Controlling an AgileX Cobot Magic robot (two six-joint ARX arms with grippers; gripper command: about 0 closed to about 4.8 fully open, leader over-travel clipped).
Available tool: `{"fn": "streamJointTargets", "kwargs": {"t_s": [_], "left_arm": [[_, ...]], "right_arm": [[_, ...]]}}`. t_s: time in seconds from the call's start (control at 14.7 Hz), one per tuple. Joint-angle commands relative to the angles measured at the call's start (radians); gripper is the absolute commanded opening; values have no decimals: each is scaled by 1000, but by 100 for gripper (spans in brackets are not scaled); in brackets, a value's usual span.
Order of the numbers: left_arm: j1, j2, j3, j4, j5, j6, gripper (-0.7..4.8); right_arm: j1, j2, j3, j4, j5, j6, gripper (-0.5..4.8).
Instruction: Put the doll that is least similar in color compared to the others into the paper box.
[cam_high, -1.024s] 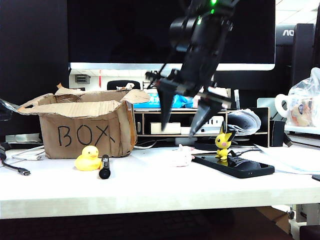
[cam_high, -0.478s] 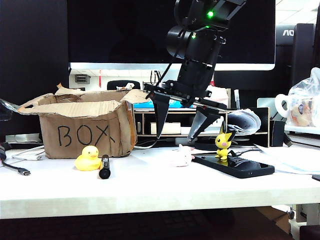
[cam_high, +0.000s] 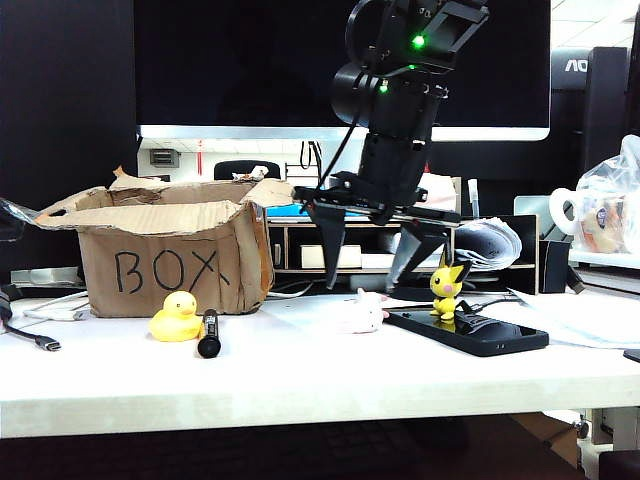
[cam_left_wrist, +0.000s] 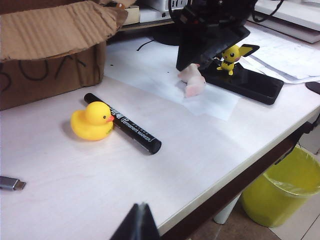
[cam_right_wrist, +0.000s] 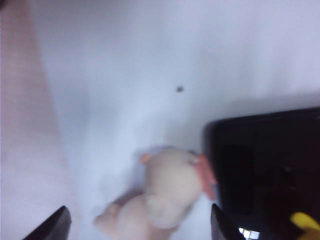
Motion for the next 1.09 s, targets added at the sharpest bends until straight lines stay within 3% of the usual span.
{"fn": "streamJointTargets", "kwargs": {"t_s": [0.07,0.82,0.89,0.96,1.02,1.09], "left_arm": [[2,0,1,9,3,1,-5],[1,0,1,8,3,1,-5],[1,0,1,9,2,1,-5],[1,0,1,8,3,1,-5],[1,0,1,8,2,1,-5],[1,0,1,9,3,1,-5]], "right_arm": [[2,-3,4,10,13,5,316],[4,63,4,-9,12,16,304],[4,64,4,-5,12,27,273],[4,64,4,4,12,28,184],[4,64,4,11,11,28,127],[4,64,4,14,10,28,111]]}}
